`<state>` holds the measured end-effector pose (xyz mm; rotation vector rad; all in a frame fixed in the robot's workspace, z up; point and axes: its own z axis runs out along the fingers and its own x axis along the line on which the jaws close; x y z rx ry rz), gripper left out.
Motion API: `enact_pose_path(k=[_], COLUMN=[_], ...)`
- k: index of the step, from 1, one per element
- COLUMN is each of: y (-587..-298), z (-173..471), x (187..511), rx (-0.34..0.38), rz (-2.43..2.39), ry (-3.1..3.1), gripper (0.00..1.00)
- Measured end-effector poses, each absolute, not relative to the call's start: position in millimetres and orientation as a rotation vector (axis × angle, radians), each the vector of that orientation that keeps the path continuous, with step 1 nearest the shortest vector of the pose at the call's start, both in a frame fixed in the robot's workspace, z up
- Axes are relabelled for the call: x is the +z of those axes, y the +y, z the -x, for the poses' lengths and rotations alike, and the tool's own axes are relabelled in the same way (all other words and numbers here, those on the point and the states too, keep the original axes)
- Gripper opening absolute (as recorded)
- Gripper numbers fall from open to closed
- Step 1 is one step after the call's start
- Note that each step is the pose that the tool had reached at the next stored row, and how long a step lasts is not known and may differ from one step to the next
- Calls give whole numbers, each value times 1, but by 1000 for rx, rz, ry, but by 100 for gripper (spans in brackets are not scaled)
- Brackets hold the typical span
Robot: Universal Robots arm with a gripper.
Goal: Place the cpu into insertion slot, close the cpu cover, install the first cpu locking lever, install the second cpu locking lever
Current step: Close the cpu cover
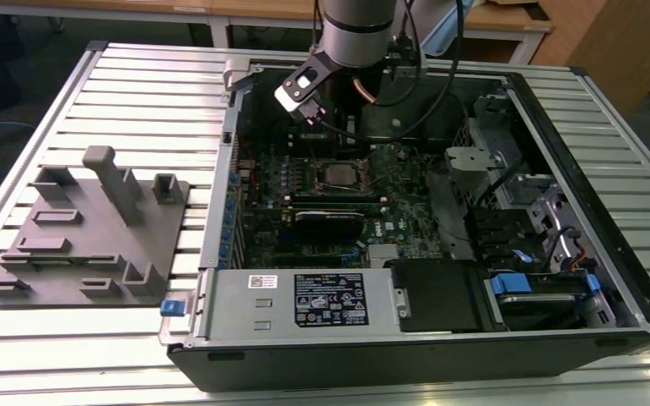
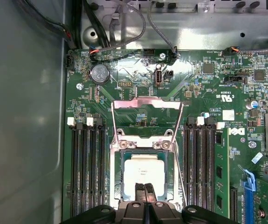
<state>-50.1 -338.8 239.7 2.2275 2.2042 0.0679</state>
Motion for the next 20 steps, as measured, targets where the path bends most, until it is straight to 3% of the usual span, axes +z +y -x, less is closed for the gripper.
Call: enact_pose_path(k=[20], y=[-339], z=[50], x=[262], rx=[69], rz=[-2228], ry=[2205], gripper=[11])
